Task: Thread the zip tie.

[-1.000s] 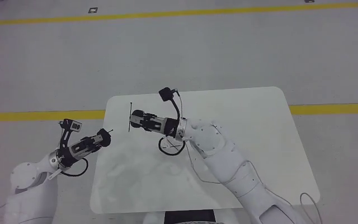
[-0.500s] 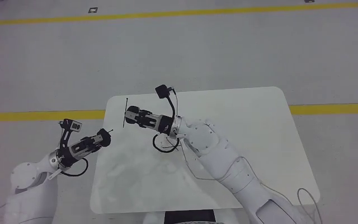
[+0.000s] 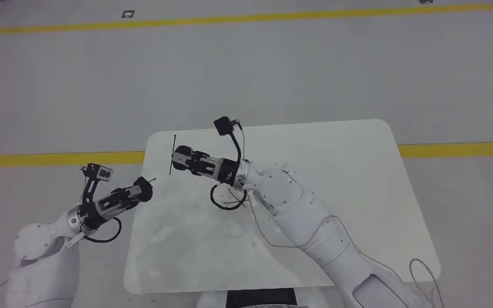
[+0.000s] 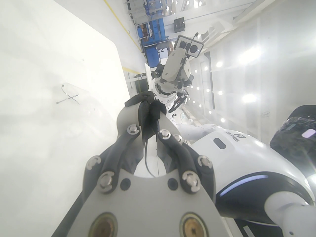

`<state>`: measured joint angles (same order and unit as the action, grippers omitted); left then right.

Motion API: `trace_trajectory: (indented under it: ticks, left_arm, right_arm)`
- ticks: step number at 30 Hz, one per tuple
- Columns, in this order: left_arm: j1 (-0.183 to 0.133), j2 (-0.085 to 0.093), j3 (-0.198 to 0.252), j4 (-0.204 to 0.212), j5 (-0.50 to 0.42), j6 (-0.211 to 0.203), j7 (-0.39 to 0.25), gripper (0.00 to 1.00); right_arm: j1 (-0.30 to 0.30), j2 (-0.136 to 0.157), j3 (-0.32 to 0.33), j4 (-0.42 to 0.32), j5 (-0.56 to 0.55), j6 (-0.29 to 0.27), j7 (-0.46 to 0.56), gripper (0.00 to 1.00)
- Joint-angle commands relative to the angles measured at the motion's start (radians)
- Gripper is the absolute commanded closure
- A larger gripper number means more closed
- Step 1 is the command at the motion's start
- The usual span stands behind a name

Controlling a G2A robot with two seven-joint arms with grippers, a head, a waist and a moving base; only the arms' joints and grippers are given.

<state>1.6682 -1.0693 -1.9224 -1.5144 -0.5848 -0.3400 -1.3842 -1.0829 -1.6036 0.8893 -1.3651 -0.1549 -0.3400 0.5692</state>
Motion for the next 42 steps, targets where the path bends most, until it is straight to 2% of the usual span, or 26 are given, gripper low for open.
trace_trajectory:
  ticks: [1, 10, 14, 18, 22, 29, 30, 40, 42]
  left_arm:
    - [0.0, -0.001, 0.008, -0.005, 0.006, 0.004, 0.021, 1.0]
    - [0.029, -0.01, 0.048, -0.06, 0.026, 0.0, 0.128, 1.0]
    - [0.043, -0.023, 0.066, -0.088, 0.069, 0.0, 0.203, 1.0]
    - [0.044, -0.037, 0.084, -0.104, 0.099, 0.0, 0.273, 1.0]
    - [0.04, -0.052, 0.099, -0.11, 0.109, 0.0, 0.317, 1.0]
    - [0.028, -0.076, 0.136, -0.1, 0.106, 0.0, 0.341, 1.0]
    - [0.027, -0.077, 0.144, -0.1, 0.124, 0.0, 0.325, 1.0]
    - [0.027, -0.077, 0.144, -0.1, 0.124, 0.0, 0.325, 1.0]
    - [0.029, -0.078, 0.159, -0.102, 0.13, 0.008, 0.352, 1.0]
  right_arm:
    - [-0.008, 0.001, -0.002, -0.008, -0.013, 0.004, -0.017, 1.0]
    - [-0.059, 0.004, -0.023, -0.048, -0.182, 0.033, -0.22, 1.0]
    - [-0.086, 0.001, -0.039, -0.068, -0.281, 0.065, -0.354, 1.0]
    - [-0.098, -0.002, -0.058, -0.074, -0.353, 0.093, -0.435, 1.0]
    - [-0.109, -0.005, -0.072, -0.074, -0.406, 0.112, -0.505, 1.0]
    - [-0.118, -0.01, -0.097, -0.059, -0.469, 0.153, -0.54, 1.0]
    - [-0.118, -0.01, -0.097, -0.059, -0.469, 0.153, -0.54, 1.0]
    - [-0.118, -0.01, -0.097, -0.059, -0.469, 0.153, -0.54, 1.0]
    - [-0.118, -0.01, -0.097, -0.059, -0.469, 0.153, -0.54, 1.0]
